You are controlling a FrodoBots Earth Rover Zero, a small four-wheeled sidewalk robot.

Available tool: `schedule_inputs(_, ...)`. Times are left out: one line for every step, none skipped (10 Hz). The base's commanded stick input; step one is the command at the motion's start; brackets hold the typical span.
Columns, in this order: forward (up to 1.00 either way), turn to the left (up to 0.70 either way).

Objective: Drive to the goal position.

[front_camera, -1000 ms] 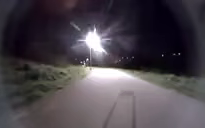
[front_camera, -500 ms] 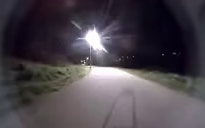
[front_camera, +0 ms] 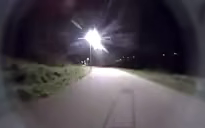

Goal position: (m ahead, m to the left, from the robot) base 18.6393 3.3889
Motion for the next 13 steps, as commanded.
schedule_inputs(0.70,0.00)
schedule_inputs(0.70,0.00)
schedule_inputs(0.70,0.00)
schedule_inputs(0.70,0.00)
schedule_inputs(0.70,0.00)
schedule_inputs(0.70,0.00)
schedule_inputs(0.70,0.00)
schedule_inputs(0.70,0.00)
schedule_inputs(0.70,0.00)
schedule_inputs(0.70,0.00)
schedule_inputs(0.70,0.00)
schedule_inputs(0.70,0.00)
schedule_inputs(0.70,0.00)
